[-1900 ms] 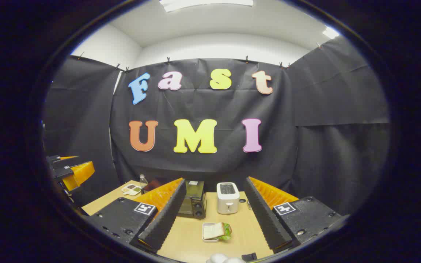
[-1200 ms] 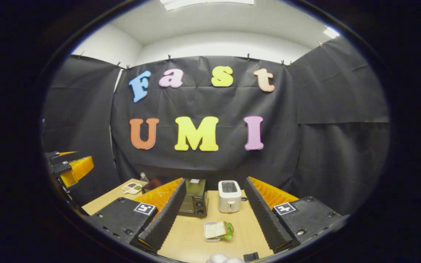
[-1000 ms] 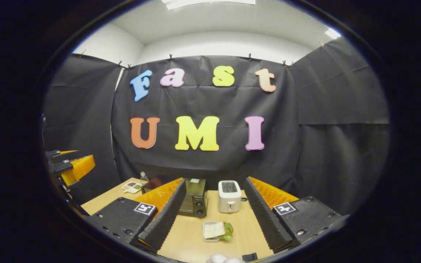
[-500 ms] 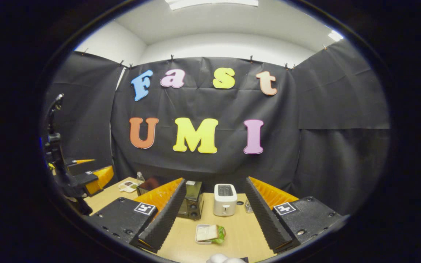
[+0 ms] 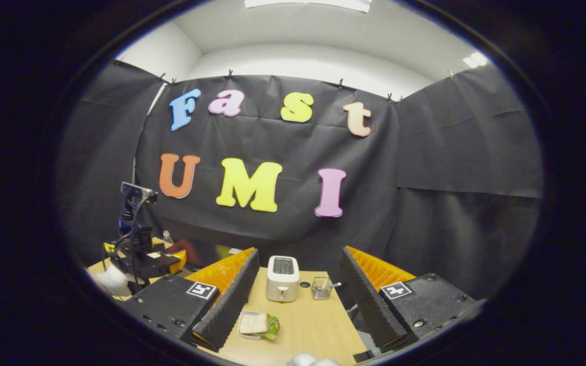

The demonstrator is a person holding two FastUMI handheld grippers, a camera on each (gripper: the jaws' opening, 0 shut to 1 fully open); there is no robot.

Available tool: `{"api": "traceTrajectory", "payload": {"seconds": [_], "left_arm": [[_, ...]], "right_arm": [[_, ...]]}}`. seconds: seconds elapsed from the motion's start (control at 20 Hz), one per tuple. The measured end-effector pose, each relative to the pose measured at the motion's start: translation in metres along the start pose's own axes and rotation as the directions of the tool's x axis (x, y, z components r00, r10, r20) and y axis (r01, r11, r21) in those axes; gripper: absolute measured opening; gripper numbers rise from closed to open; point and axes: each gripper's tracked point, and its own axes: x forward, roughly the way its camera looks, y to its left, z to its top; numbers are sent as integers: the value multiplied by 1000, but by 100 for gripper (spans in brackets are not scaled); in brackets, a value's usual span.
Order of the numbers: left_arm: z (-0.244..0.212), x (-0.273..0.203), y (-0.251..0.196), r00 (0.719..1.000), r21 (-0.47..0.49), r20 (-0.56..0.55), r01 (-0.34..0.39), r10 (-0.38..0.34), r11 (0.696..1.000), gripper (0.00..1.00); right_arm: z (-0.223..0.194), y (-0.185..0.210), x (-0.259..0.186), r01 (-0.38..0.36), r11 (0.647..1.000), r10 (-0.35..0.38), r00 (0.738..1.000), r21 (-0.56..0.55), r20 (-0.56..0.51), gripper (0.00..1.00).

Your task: Open the electric oven with the left hand, put the food in, and close the electric oven.

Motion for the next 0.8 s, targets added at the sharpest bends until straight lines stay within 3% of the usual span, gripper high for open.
{"api": "traceTrajectory", "payload": {"seconds": [0.25,0.3,0.4,0.65,0.75,0.8], "left_arm": [[-44,53,4,993,48,-118,-21,26,999,95],[-48,57,7,991,55,-127,-28,35,998,95],[-56,65,7,988,39,-152,-21,26,999,95],[-60,69,11,982,30,-186,-20,25,999,99],[-61,68,11,980,35,-196,-17,24,999,99],[-62,67,12,979,34,-200,-16,22,999,99]], "right_arm": [[-11,-8,15,17,1000,-17,999,-12,-48,100],[-12,-9,17,17,1000,-17,998,-9,-57,95],[-16,-5,17,4,1000,-4,998,-6,-65,100],[-21,-4,20,3,1000,-3,998,5,-69,100],[-24,-3,20,0,1000,1,997,15,-80,95],[-24,-4,20,2,1000,-1,997,15,-81,100]]}}
